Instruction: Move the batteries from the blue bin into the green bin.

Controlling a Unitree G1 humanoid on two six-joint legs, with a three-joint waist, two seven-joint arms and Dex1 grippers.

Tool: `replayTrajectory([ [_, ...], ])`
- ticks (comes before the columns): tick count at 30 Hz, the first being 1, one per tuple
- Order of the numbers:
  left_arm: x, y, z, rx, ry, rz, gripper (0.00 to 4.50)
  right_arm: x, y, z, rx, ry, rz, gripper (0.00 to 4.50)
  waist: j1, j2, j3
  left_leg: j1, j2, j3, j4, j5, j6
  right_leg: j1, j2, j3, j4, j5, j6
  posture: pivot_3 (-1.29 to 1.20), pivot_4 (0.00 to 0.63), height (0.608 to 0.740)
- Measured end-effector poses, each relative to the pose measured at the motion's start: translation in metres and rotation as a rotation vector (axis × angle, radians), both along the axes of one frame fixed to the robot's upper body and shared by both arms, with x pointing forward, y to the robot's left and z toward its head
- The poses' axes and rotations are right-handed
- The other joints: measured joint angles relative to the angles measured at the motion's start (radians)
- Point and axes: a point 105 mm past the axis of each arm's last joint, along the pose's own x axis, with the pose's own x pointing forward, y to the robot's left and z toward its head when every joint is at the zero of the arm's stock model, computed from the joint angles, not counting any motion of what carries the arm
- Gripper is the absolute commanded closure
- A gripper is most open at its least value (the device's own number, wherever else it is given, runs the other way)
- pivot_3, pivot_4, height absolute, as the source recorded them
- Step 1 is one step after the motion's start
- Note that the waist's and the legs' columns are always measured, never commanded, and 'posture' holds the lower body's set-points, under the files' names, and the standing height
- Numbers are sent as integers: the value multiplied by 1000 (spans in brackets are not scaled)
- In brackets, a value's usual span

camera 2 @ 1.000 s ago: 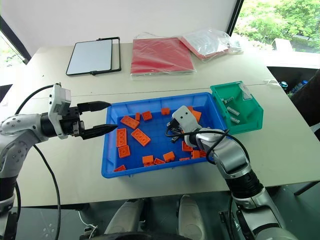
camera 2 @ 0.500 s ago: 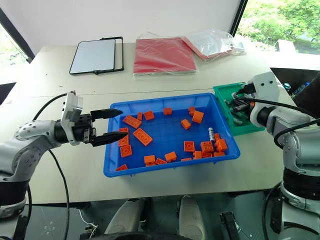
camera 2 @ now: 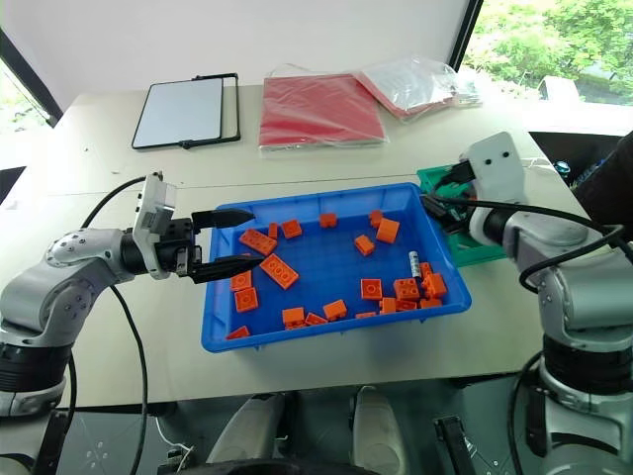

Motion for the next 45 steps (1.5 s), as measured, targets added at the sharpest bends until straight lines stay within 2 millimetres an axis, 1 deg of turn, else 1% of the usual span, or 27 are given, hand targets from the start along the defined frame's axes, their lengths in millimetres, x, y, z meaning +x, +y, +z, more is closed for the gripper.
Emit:
replayTrajectory([
  [3,0,0,-2,0,5,6,0,-17,23,-35,49,141,1,416,4,0,0,-3,-1,-1,1,0,0,-2,0,0,0,0,0,0,150,731],
  [5,0,1,-2,-1,5,15,0,-26,28,-51,52,206,-12,416,3,0,0,-4,-1,-1,3,0,0,-2,-1,0,0,0,0,0,150,731],
  [6,1,0,-2,-3,4,18,0,-28,27,-56,47,218,-32,416,3,0,0,-4,-2,-1,4,0,0,-2,-1,0,0,0,0,0,150,731],
  [8,0,0,-2,-3,2,20,0,-31,23,-63,34,231,-73,416,2,0,0,-4,-2,-1,4,0,0,-2,-1,0,0,0,0,0,150,731],
  [11,-1,-1,-2,-2,-1,21,0,-33,27,-76,16,267,-95,416,0,0,0,-4,-2,-1,4,0,0,-2,-1,0,0,0,0,0,150,731],
  [13,0,-1,-2,-4,-2,28,0,-28,29,-83,17,297,-115,416,-1,0,0,-4,-2,-1,4,0,0,-2,-1,0,0,0,0,0,150,731],
  [16,0,-1,-1,-5,-3,31,0,-20,30,-87,2,320,-136,416,-2,0,0,-4,-2,0,4,0,0,-2,-1,0,0,0,0,0,150,731],
  [21,1,0,-1,-7,-5,45,0,-14,34,-91,-38,339,-137,416,-1,0,0,-4,-2,-1,4,0,0,-2,0,0,0,0,0,0,150,731],
  [24,2,0,0,-9,-8,56,0,-11,38,-92,-32,343,-124,1257,-2,0,-1,-3,-2,-1,4,0,0,-1,0,0,0,0,0,0,150,731],
  [25,2,0,0,-9,-8,58,0,-10,40,-93,-32,341,-116,1700,-3,0,-1,-3,-1,-1,4,0,0,-1,0,0,0,0,0,0,150,731],
  [27,3,1,1,-11,-11,67,0,-11,46,-94,-29,343,-98,2797,-3,0,-1,-3,-1,-1,4,0,0,-1,0,0,0,0,0,0,150,731],
  [28,4,2,2,-13,-14,74,0,-11,47,-94,-29,345,-90,3238,-3,0,-1,-3,-1,-1,4,0,0,-1,0,0,0,0,0,0,150,731],
  [30,5,4,4,-18,-22,85,0,-12,49,-93,-26,342,-79,4356,-1,0,-1,-3,-2,-1,4,0,0,0,0,0,0,0,0,0,150,731],
  [31,5,4,4,-18,-23,85,0,-12,50,-92,-26,340,-75,4483,0,0,-1,-3,-2,-1,4,0,0,0,0,0,0,0,0,0,150,731],
  [33,5,5,4,-18,-22,85,0,-13,51,-94,-24,347,-67,4483,0,0,-1,-3,-2,-1,5,0,0,0,0,0,0,0,0,0,150,731],
  [35,5,5,4,-19,-24,84,0,-12,53,-90,-13,328,-43,4483,-2,0,-1,-3,-2,-1,5,0,0,-1,0,0,0,0,0,0,150,731],
  [36,5,5,5,-19,-24,85,0,-8,55,-81,-1,291,-24,4483,-3,1,0,-3,-2,-1,5,0,0,-1,0,0,0,0,0,0,150,731],
  [37,6,4,6,-23,-26,83,0,-2,55,-66,12,233,-10,4483,-4,2,1,-3,-2,0,5,0,0,-2,0,0,0,1,1,0,150,731],
  [38,7,3,7,-29,-30,80,0,5,52,-45,30,150,-12,4483,-4,3,1,-4,-2,0,5,0,0,-2,0,0,0,1,2,0,150,731],
  [40,7,1,7,-36,-34,74,0,15,37,0,48,-21,-37,4483,-3,2,1,-3,-2,-1,4,0,0,-2,0,0,0,1,2,0,150,731],
  [41,7,1,7,-39,-31,74,0,16,29,15,47,-79,-54,4483,-1,2,1,-3,-2,-1,4,0,0,-2,0,-1,0,1,2,0,150,731],
  [42,8,2,6,-41,-26,74,0,15,21,24,39,-111,-68,4483,1,2,0,-4,-2,-2,3,0,0,-2,0,-2,0,1,2,0,150,731],
  [43,8,2,5,-44,-24,73,0,14,16,27,29,-114,-67,4242,2,1,0,-4,-2,-2,3,0,1,-1,0,-2,0,1,2,0,150,731],
  [45,9,0,6,-51,-25,66,0,10,11,21,19,-76,-52,3664,0,1,0,-4,-2,-1,3,-1,1,-1,0,-1,0,1,2,0,150,731],
])
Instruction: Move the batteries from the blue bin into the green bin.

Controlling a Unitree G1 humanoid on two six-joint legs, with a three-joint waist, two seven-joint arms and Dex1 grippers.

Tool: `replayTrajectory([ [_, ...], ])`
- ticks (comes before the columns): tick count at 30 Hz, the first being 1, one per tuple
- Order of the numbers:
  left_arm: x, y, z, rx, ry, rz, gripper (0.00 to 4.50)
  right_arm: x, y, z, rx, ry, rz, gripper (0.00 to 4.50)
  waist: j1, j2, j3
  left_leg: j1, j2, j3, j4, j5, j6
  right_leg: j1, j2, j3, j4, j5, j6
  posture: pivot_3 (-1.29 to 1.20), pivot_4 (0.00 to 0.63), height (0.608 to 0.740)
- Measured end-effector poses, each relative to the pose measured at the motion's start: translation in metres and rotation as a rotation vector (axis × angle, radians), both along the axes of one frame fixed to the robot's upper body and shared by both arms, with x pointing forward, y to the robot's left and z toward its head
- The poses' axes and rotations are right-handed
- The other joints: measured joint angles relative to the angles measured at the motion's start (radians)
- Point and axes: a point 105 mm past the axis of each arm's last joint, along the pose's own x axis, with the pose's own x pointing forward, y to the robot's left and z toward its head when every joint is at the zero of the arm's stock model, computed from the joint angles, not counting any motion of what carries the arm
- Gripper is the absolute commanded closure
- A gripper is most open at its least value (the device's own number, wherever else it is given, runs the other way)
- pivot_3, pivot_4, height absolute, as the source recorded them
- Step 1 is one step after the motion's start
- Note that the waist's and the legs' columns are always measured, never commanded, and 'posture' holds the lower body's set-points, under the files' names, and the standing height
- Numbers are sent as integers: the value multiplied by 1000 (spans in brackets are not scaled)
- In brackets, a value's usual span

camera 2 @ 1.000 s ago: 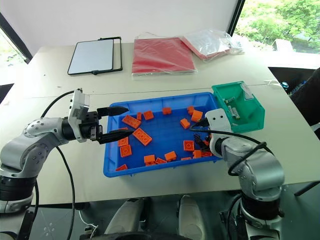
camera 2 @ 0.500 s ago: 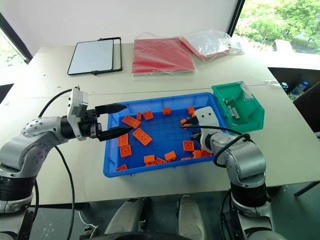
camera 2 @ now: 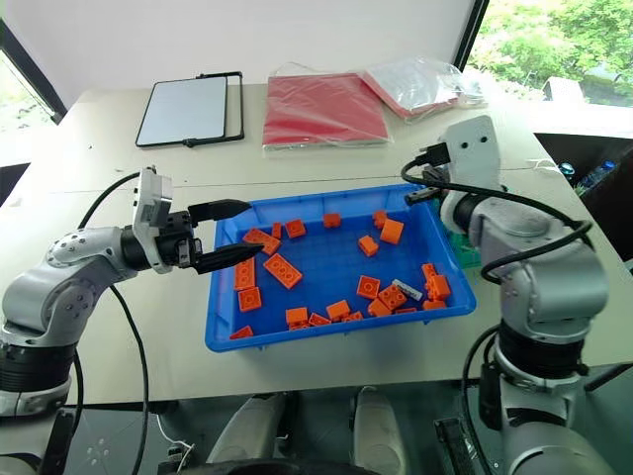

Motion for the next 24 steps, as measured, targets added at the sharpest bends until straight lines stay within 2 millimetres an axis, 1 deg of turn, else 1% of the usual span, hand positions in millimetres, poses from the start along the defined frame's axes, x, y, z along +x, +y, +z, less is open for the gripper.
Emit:
replayTrajectory([
  [2,1,-2,2,-4,-13,-8,0,-6,-3,-16,-28,78,26,2653,-1,0,0,0,0,1,0,0,0,0,0,0,0,0,0,0,150,731],
  [4,1,-4,2,-6,-15,-17,0,-19,-4,-34,-147,173,96,1646,0,1,0,0,0,1,1,0,0,0,-1,0,0,0,0,0,150,731],
  [7,1,-6,0,-1,-10,-23,0,-46,-3,-65,-314,350,267,1646,0,0,0,0,0,1,2,-1,1,1,-1,0,-1,0,0,0,150,731],
  [8,1,-6,0,1,-10,-23,0,-50,-2,-71,-335,387,303,1646,-2,0,0,0,0,1,3,-1,1,1,-1,0,-1,0,0,0,150,731],
  [10,1,-7,-1,5,-8,-31,0,-54,-3,-75,-369,425,356,1646,-7,0,0,0,1,3,3,-1,1,1,-1,1,-1,0,0,0,150,731],
  [13,0,-7,-1,6,-9,-33,0,-53,-7,-77,-402,447,394,1646,-1,0,0,0,1,2,3,-1,1,1,0,1,-1,0,0,0,150,731],
  [18,0,-5,-3,4,-4,-13,0,-47,-7,-86,-423,462,442,1646,1,0,0,-1,1,3,3,-1,1,1,-1,1,-2,0,0,0,150,731],
  [21,-2,-4,-6,4,0,2,0,-44,-3,-90,-425,466,469,1646,1,0,0,-1,1,2,3,-1,1,1,-1,1,-2,0,0,0,150,731],
  [24,-3,-2,-5,2,-8,19,0,-40,4,-99,-418,482,500,1646,1,0,0,-1,1,2,3,-1,1,1,-1,1,-2,0,0,0,150,731],
])
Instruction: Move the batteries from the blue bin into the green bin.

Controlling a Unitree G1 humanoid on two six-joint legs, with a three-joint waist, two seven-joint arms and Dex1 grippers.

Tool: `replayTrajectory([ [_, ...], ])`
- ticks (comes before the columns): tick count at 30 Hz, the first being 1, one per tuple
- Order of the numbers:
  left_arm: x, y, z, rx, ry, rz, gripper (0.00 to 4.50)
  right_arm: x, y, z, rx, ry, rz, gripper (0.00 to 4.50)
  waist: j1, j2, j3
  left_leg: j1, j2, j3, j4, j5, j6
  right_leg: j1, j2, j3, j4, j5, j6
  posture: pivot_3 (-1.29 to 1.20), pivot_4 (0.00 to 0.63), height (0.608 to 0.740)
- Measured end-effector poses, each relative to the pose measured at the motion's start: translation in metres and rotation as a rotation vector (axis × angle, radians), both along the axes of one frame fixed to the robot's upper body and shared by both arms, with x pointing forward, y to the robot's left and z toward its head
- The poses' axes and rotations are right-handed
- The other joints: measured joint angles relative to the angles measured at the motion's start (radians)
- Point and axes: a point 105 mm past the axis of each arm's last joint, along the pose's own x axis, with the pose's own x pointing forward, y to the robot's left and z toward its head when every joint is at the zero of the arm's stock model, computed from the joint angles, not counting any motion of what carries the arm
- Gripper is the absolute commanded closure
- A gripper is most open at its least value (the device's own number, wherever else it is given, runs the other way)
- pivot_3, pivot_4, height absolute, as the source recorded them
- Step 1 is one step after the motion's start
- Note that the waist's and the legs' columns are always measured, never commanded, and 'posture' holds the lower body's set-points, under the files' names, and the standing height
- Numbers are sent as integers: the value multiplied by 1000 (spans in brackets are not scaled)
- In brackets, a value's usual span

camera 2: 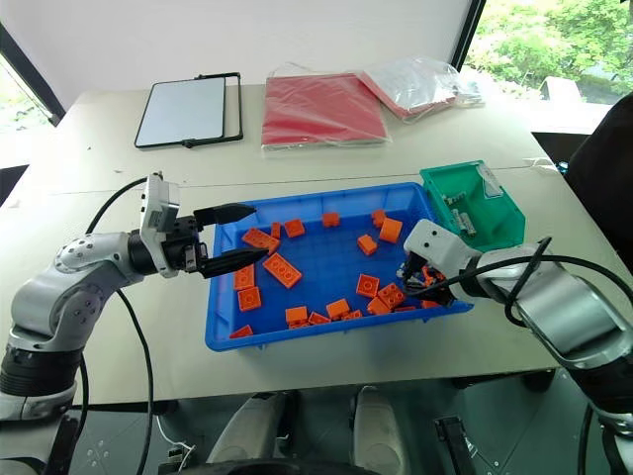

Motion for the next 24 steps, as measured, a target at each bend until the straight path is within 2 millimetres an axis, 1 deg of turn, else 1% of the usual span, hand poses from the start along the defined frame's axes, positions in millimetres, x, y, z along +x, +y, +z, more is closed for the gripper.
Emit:
replayTrajectory([
  [1,0,1,2,-1,-7,5,0,2,2,-3,3,3,6,1646,0,0,0,0,0,0,0,0,0,0,0,0,0,0,0,0,150,731],
  [2,0,1,3,-1,-12,9,0,5,5,-4,5,4,11,1883,0,0,0,0,0,0,0,0,0,0,0,0,0,0,0,0,150,731],
  [4,0,1,3,0,-14,12,0,8,7,-7,6,7,16,2535,0,0,0,0,0,0,0,0,0,0,0,0,0,0,0,0,150,731],
  [7,0,1,3,-1,-14,15,0,10,10,-8,11,4,26,4118,2,0,0,0,0,0,0,0,0,0,0,0,0,0,0,0,150,731],
  [8,0,1,4,-1,-14,15,0,10,10,-8,11,3,27,4485,2,0,0,0,-1,0,0,0,0,0,0,0,0,0,0,0,150,731],
  [11,0,2,4,-3,-15,16,0,11,10,-5,30,2,6,4468,2,0,0,0,-1,0,0,0,0,0,0,0,0,0,0,0,150,731],
  [13,0,2,4,-3,-15,16,0,12,9,3,58,-19,-21,4468,2,0,0,0,-1,0,0,0,0,0,0,0,0,0,0,0,150,731],
  [14,0,2,4,-3,-15,16,0,17,10,15,112,-56,-56,4468,2,0,0,0,-1,-1,0,0,0,0,0,0,0,0,0,0,150,731],
  [16,1,1,6,-4,-20,12,0,27,9,45,190,-156,-105,4468,0,0,0,0,-1,0,0,0,0,-1,0,0,0,0,0,0,150,731],
  [17,1,1,7,-4,-24,11,0,33,5,63,214,-223,-135,4468,0,0,0,0,-1,0,0,0,0,-1,0,0,0,0,0,0,150,731],
  [19,2,1,8,-5,-25,9,0,42,-8,96,241,-339,-204,4468,1,0,0,0,-1,0,0,0,0,-1,0,0,0,0,0,0,150,731],
  [20,3,0,7,-6,-22,7,0,47,-18,108,244,-384,-249,4468,3,0,0,0,-1,-1,0,0,0,0,0,0,0,0,0,0,150,731],
  [21,3,0,6,-5,-17,3,0,51,-31,116,238,-419,-303,4468,7,0,0,0,-1,-1,0,0,0,0,0,0,0,0,0,0,150,731],
  [22,4,0,6,-6,-14,0,0,54,-44,119,226,-438,-353,4468,11,0,0,0,-2,0,0,0,0,0,0,0,0,0,0,0,150,731],
  [24,7,-1,9,-9,-21,-7,0,58,-67,115,199,-441,-432,4468,18,0,0,0,-2,0,0,0,0,0,-1,0,0,0,0,0,150,731],
])
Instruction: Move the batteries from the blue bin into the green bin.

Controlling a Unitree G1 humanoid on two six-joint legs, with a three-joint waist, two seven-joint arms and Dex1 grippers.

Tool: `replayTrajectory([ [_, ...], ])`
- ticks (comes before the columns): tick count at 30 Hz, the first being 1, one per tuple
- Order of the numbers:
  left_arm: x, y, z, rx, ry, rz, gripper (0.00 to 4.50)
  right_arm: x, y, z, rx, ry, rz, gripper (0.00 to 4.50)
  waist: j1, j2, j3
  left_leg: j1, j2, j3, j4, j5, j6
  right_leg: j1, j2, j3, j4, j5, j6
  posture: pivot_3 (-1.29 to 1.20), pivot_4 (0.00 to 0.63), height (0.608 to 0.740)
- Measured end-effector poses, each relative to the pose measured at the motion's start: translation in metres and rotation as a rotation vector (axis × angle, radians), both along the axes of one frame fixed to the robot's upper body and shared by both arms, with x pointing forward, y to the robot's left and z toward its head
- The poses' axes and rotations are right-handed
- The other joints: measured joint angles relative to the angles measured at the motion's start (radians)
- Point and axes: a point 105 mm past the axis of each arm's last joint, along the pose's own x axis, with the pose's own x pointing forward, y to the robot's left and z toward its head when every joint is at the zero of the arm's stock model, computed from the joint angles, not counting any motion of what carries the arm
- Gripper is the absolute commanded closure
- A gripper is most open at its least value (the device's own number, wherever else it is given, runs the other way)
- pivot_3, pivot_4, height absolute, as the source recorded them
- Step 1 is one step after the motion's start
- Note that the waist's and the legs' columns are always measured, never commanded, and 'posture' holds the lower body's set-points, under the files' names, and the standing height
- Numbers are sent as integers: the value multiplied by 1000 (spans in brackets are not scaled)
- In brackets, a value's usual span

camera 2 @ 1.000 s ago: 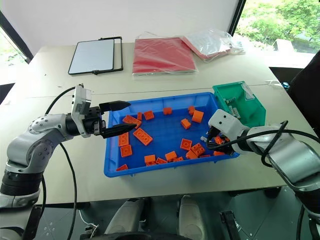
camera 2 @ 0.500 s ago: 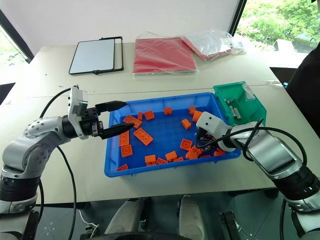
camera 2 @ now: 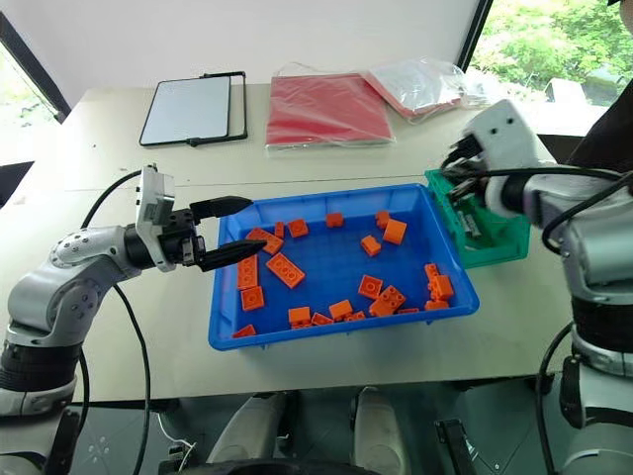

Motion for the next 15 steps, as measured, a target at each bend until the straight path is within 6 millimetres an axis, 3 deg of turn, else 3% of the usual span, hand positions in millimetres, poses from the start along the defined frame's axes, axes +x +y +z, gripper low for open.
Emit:
replayTrajectory([
  [1,1,0,1,0,-3,-1,0,1,-5,-4,4,11,-16,4468,0,0,0,0,0,0,0,0,0,0,0,0,0,0,0,0,150,731],
  [2,1,-1,1,0,-5,-6,0,2,-8,-9,7,18,-25,3412,1,0,0,0,0,0,0,0,0,0,0,0,0,0,0,0,150,731],
  [6,2,-10,2,-8,-4,-43,0,11,-8,-15,-13,-71,-38,1601,-4,0,0,0,0,1,0,0,0,-1,0,1,1,0,0,0,150,731],
  [10,3,-9,1,-7,-2,-42,0,5,-22,-7,-29,-186,-48,1601,0,0,0,0,0,1,-1,0,0,-1,0,0,1,1,3,0,150,731],
  [15,3,6,5,19,-4,-4,0,-35,-13,-4,42,-191,182,1601,4,0,0,0,0,0,0,0,1,0,1,0,1,2,3,0,150,731],
])
